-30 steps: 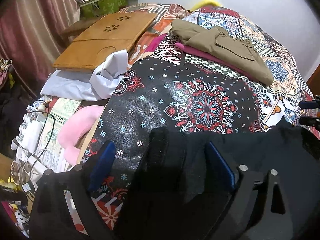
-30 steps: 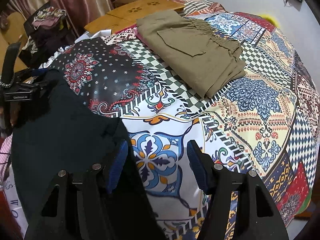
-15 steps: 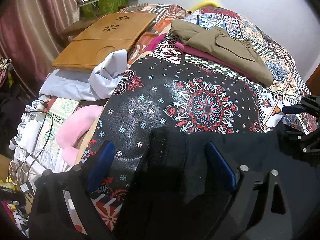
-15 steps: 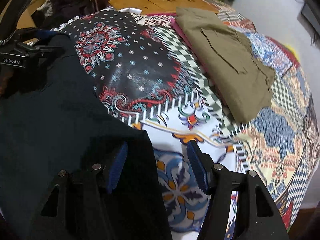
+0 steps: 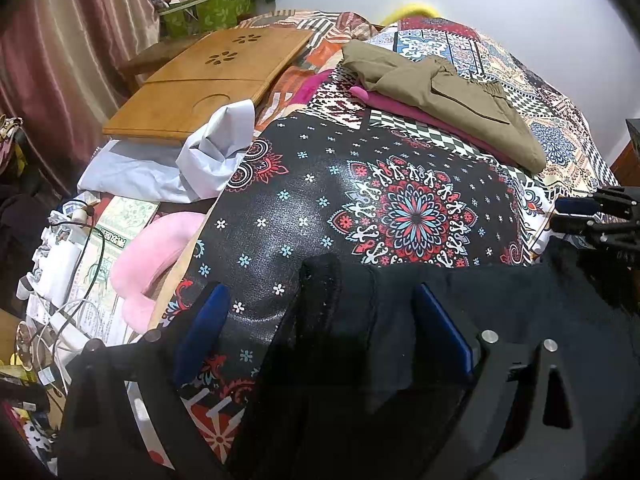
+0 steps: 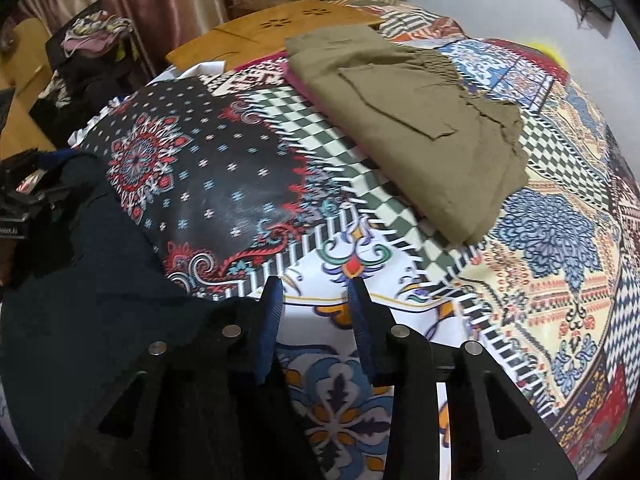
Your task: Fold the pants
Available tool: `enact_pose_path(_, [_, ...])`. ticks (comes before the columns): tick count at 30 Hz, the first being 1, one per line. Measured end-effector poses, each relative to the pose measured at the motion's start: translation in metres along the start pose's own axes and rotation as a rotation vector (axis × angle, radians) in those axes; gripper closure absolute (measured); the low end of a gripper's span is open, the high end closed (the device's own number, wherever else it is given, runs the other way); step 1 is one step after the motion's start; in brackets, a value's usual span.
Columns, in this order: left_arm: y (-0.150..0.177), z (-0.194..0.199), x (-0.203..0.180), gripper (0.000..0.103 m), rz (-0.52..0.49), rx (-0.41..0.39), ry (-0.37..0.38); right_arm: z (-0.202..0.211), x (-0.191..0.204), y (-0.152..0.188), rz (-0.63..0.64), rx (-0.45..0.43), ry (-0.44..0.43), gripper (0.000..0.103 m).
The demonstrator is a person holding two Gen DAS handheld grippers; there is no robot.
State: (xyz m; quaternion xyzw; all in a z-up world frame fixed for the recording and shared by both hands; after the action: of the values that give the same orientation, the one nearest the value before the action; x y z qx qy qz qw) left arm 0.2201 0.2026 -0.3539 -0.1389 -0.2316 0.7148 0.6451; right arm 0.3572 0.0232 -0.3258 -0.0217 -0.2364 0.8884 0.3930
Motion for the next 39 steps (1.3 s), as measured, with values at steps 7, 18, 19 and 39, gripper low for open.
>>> enact_pose_path(7, [-0.001, -0.001, 0.000, 0.005, 0.001, 0.002, -0.007, 0.036, -0.012, 0.008, -0.054, -0.005, -0.061, 0.072])
enact_pose_path(18, [0.000, -0.002, 0.001, 0.005, 0.001, -0.006, -0.009, -0.008, 0.023, 0.022, -0.046, 0.157, -0.127, 0.054])
enact_pose_path(19, [0.000, -0.002, 0.001, 0.005, 0.000, -0.007, -0.009, -0.012, 0.024, 0.022, -0.054, 0.157, -0.134, 0.065])
enact_pose_path(39, [-0.003, -0.002, 0.001, 0.001, 0.007, 0.022, -0.032, 0.013, -0.003, 0.000, -0.174, 0.045, -0.112, 0.077])
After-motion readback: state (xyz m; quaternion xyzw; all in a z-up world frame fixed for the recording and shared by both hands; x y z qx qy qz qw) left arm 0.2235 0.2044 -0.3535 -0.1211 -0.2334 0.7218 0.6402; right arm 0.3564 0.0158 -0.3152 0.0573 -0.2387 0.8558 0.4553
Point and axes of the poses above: each gripper's, at about its wrist camera, not at the fingertips, and z roughly against the way its jaws point, x to its left, y to its underside, the point moved 5 cm from there along -z, roughly the way its jaws point, and after that the axes turned 15 degrees about -z, right-handed, at the moved point
